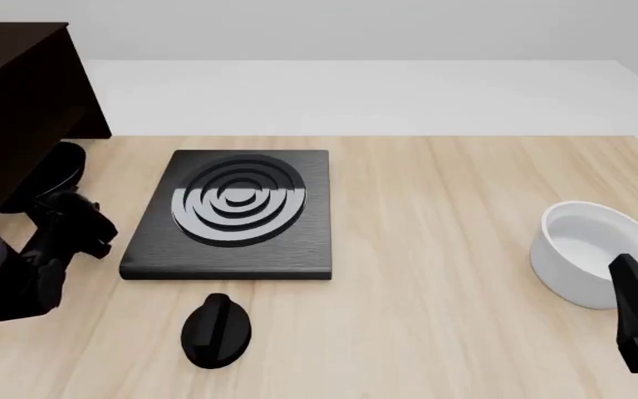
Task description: Put the frying pan under the cabinet shelf.
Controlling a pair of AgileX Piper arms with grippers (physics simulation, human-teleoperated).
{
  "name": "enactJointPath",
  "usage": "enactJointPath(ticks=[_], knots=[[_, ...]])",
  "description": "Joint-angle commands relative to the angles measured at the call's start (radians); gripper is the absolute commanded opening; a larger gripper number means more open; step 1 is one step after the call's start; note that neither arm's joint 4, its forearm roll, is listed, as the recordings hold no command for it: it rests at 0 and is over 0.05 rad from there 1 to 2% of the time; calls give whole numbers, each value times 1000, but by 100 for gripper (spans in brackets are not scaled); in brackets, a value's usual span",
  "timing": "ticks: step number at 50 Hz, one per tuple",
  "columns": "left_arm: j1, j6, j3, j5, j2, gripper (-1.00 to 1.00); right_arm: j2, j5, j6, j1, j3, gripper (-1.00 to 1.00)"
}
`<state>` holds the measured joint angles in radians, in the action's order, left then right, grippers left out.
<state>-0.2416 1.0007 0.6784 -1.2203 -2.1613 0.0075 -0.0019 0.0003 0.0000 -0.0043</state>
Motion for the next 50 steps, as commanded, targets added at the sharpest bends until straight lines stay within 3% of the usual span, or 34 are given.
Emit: enactJointPath(ticks=[1, 20, 21, 50], knots=[[-41, 261, 44, 17, -217, -100, 0, 0, 0, 0, 0, 100], [-37, 297, 42, 22, -239, -100, 0, 0, 0, 0, 0, 100], [-36, 289, 40, 22, -232, 100, 0, 0, 0, 0, 0, 100], [16, 343, -95, 154, -45, 100, 0, 0, 0, 0, 0, 100]])
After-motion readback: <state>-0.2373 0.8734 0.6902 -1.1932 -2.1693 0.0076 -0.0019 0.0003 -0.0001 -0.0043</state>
